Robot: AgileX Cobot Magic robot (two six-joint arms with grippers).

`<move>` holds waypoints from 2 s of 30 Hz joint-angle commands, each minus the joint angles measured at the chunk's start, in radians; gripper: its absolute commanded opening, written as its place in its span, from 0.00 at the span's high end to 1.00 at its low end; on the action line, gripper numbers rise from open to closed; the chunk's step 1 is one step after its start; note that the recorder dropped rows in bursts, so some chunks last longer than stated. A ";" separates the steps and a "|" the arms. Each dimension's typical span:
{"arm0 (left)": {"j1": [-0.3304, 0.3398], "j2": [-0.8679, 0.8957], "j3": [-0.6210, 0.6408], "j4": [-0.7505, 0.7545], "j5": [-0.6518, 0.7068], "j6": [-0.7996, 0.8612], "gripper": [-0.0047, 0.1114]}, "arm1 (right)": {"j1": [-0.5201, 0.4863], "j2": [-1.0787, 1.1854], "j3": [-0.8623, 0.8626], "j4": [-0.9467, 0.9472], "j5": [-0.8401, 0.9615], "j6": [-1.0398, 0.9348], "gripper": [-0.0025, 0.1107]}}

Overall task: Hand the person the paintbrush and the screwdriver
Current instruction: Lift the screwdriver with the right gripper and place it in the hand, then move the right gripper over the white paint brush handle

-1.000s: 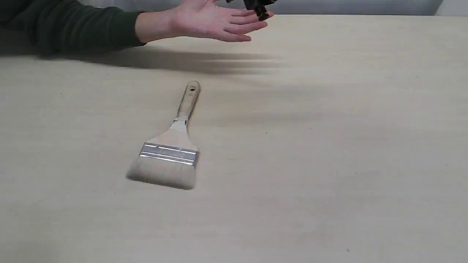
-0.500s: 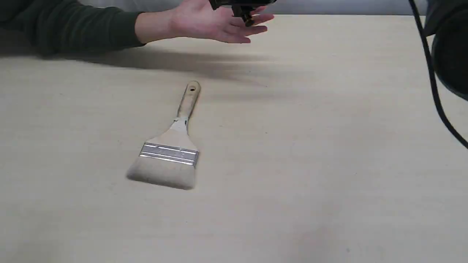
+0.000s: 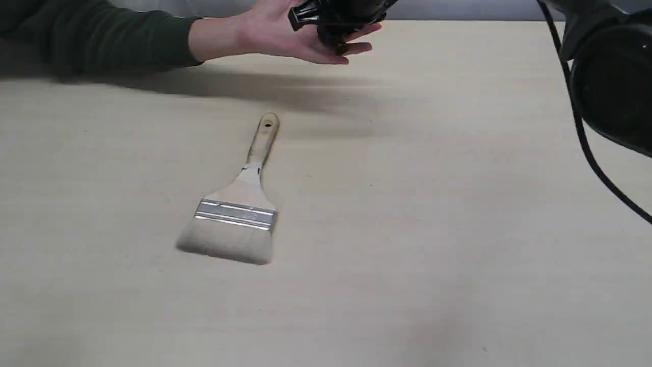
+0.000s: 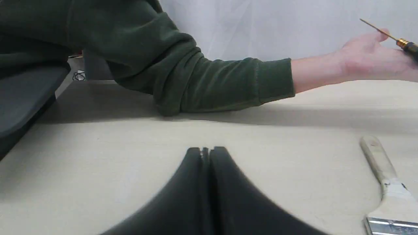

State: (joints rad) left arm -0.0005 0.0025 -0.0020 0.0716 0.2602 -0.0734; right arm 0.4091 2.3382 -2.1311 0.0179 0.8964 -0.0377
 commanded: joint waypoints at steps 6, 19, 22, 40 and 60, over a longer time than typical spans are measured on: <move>-0.007 -0.002 0.002 -0.001 -0.012 -0.002 0.96 | 0.002 -0.119 -0.009 0.001 0.002 0.005 0.51; -0.007 -0.002 0.002 -0.001 -0.012 -0.002 0.96 | 0.002 -0.307 0.192 0.131 0.061 -0.100 0.51; -0.007 -0.002 0.002 -0.001 -0.012 -0.002 0.96 | 0.002 -0.379 0.311 0.131 0.003 -0.113 0.53; -0.007 -0.002 0.002 -0.004 -0.010 -0.002 0.96 | 0.174 -0.829 1.135 0.237 -0.557 -0.183 0.55; -0.007 -0.002 0.002 -0.004 -0.010 -0.002 0.96 | 0.186 -0.556 0.976 0.393 -0.496 -0.253 0.53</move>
State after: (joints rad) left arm -0.0005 0.0025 -0.0020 0.0716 0.2602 -0.0734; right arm 0.5932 1.7656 -1.1301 0.3697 0.3848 -0.2499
